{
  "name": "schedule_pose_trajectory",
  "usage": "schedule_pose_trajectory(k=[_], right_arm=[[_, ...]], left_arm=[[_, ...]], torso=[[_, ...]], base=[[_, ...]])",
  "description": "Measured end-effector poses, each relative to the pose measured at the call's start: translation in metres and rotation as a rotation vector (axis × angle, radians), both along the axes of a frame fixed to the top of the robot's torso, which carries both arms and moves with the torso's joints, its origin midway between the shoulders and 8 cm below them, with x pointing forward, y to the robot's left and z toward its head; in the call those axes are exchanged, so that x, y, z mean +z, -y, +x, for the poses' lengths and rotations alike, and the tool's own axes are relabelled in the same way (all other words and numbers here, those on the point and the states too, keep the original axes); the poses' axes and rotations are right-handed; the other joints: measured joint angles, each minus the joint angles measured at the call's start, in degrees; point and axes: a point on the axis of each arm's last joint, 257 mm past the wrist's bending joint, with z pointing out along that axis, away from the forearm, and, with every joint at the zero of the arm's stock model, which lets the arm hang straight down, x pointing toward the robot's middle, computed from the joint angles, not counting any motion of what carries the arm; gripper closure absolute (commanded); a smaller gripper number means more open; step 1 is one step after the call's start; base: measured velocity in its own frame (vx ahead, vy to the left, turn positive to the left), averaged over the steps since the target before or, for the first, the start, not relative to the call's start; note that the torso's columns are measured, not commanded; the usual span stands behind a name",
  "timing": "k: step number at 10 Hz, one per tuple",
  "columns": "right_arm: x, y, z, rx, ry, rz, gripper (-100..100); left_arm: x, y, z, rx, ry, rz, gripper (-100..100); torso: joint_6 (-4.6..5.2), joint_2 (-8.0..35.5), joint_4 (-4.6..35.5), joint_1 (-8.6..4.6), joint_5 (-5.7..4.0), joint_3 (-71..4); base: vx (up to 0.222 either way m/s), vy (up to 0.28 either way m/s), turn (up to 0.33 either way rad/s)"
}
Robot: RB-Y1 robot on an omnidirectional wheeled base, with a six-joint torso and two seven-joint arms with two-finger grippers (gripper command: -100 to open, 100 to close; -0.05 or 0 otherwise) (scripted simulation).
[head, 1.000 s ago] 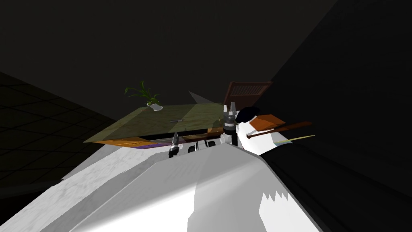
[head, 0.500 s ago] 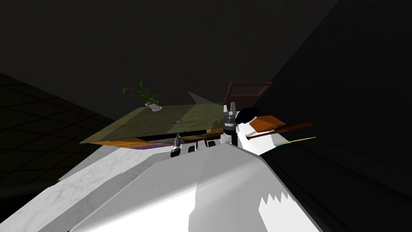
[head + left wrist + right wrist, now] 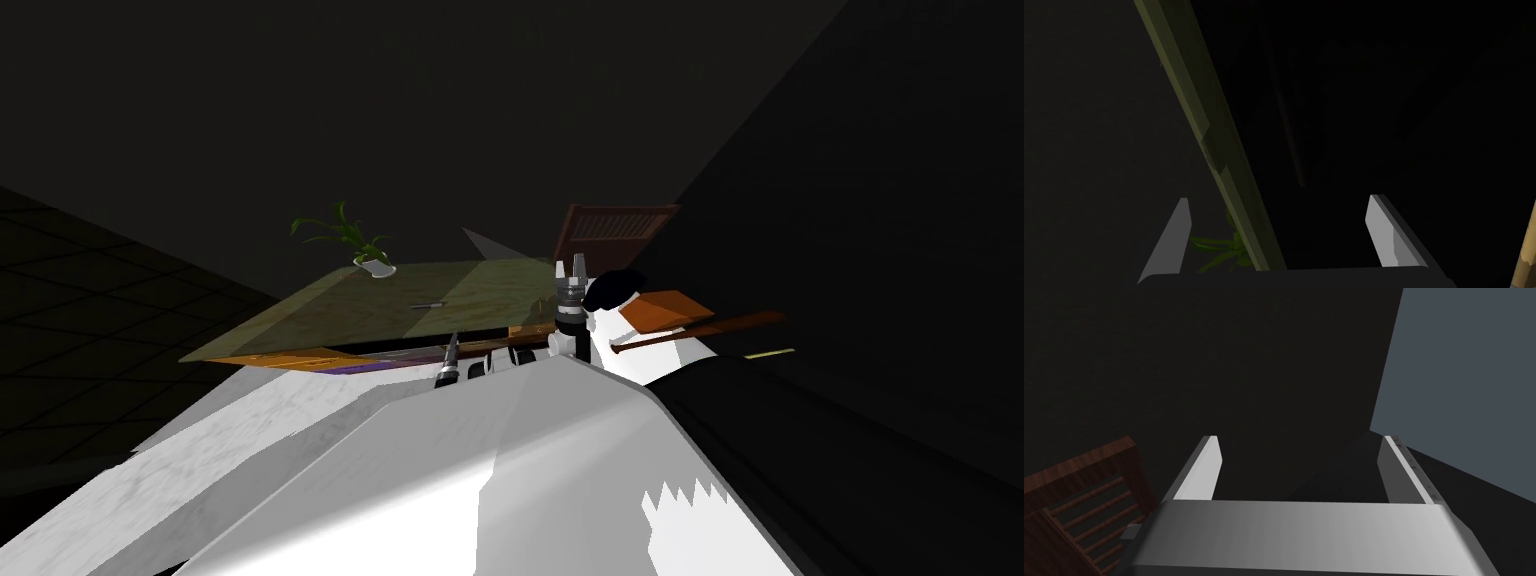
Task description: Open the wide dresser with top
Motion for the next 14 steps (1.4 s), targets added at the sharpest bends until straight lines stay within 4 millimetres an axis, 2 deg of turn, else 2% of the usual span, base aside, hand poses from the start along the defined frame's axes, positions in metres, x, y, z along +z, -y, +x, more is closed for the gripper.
schedule_pose_trajectory(k=[1,2,5,8,9,11,13,14], right_arm=[[0.000,0.000,0.000,0.000,0.000,0.000,0],[0.000,0.000,0.000,0.000,0.000,0.000,0],[0.000,0.000,0.000,0.000,0.000,0.000,0],[0.000,0.000,0.000,0.000,0.000,0.000,0],[0.000,0.000,0.000,0.000,0.000,0.000,0],[0.000,0.000,0.000,0.000,0.000,0.000,0],[0.000,0.000,0.000,0.000,0.000,0.000,0],[0.000,0.000,0.000,0.000,0.000,0.000,0]], left_arm=[[-0.003,0.017,-0.004,-0.013,-0.009,-0.016,-100],[-0.005,0.023,-0.007,-0.019,-0.015,-0.022,-100],[-0.006,0.024,-0.007,-0.021,-0.014,-0.025,-100],[-0.003,0.024,0.005,-0.021,-0.016,-0.024,-100],[-0.003,0.024,0.005,-0.021,-0.015,-0.024,100],[0.005,0.026,0.007,-0.025,0.014,-0.028,100],[0.009,0.018,0.015,-0.025,0.019,-0.027,100],[0.000,0.012,0.011,-0.021,-0.009,-0.025,100]], torso=[[0.01,0.06,0.02,0.08,0.01,0.04],[0.00,0.13,0.04,0.24,0.05,0.08],[0.01,0.04,0.02,0.09,0.03,0.03],[0.01,-0.02,-0.01,0.02,0.00,-0.01],[0.00,0.07,0.02,0.06,0.02,0.04],[-0.06,-0.08,-0.30,0.23,0.16,0.00],[-0.14,0.52,-0.15,0.00,0.06,0.27],[-0.03,0.61,0.22,-0.09,-0.09,0.29]], base=[[0.023,-0.049,0.000],[-0.002,-0.008,-0.001],[0.004,0.005,-0.002],[0.022,-0.008,0.000],[-0.018,0.009,-0.006],[-0.060,-0.010,-0.016],[-0.185,-0.035,0.013],[-0.226,-0.036,0.015]])
